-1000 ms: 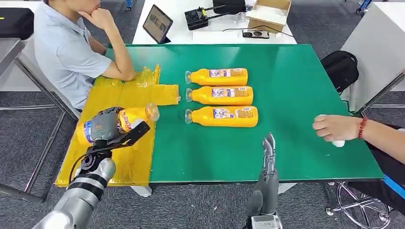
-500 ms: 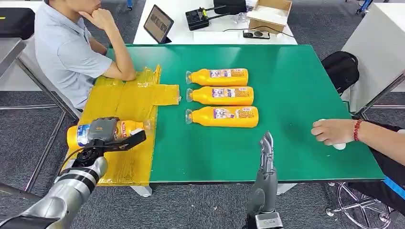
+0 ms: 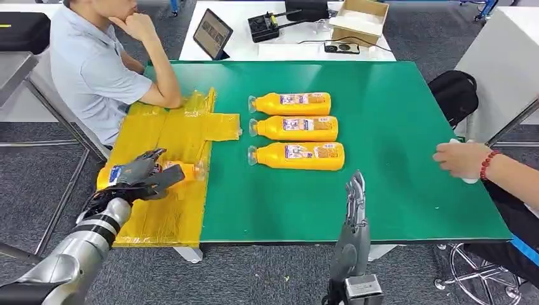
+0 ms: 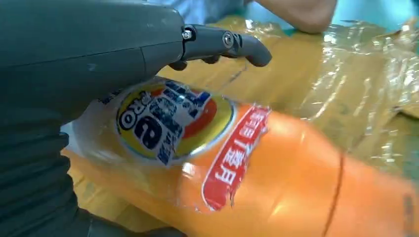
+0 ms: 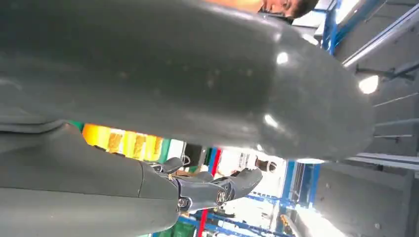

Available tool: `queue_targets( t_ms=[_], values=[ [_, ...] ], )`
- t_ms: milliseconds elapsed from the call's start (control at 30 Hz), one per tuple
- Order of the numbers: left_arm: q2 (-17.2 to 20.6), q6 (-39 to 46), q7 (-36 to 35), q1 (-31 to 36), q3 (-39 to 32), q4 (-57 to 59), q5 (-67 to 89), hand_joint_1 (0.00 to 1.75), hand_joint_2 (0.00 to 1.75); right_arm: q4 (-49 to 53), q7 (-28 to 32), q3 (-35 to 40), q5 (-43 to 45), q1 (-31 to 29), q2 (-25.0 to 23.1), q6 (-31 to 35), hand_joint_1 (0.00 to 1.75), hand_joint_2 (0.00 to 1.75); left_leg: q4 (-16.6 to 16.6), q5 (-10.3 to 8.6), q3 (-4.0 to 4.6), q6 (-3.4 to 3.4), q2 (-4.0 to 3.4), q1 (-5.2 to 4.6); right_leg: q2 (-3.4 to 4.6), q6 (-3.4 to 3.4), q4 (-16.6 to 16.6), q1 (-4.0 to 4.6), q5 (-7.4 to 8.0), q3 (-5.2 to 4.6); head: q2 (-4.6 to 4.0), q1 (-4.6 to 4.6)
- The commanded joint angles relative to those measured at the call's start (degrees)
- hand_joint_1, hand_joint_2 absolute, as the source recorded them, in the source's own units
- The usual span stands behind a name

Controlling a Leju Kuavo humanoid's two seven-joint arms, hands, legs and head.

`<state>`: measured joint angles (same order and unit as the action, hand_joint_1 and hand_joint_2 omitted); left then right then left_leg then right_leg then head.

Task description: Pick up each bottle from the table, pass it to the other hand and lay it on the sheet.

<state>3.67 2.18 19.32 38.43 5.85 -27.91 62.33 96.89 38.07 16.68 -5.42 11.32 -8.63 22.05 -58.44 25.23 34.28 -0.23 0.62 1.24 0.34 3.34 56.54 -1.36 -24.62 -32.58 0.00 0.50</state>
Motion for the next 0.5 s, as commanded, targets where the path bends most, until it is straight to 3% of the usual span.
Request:
queue_targets(
  t_ms=[33, 367, 500],
  values=[
    [-0.4, -2.1, 0.8, -1.4, -3.1, 3.3, -0.9, 0.00, 1.75, -3.9, 1.9, -1.7, 0.4, -2.0, -0.4, -0.1, 0.00, 0.00, 0.1, -0.04, -0.17, 0.09, -0.16, -0.02, 0.07, -0.16, -0.1, 0.02, 0.08, 0.12, 0.00, 0.00],
    [-1.9, -8.1, 6.6, -3.2, -6.2, -4.7, -14.4, 0.00, 1.75, -4.5, 1.9, -2.2, 1.6, -2.9, -0.5, -1.8, 0.00, 0.00, 0.1, -0.10, -0.18, 0.10, -0.19, 0.01, 0.08, -0.20, -0.2, 0.06, 0.11, 0.16, 0.00, 0.02],
    [-5.8, -1.4, 9.3, -7.3, -7.9, -19.3, -24.2, 0.00, 1.75, -1.9, 1.9, -2.2, 0.8, -1.8, -0.7, 0.7, 0.00, 0.00, 0.0, -0.07, -0.10, 0.06, -0.05, 0.01, -0.03, -0.10, -0.1, 0.04, 0.03, 0.10, 0.00, 0.00]
  ],
)
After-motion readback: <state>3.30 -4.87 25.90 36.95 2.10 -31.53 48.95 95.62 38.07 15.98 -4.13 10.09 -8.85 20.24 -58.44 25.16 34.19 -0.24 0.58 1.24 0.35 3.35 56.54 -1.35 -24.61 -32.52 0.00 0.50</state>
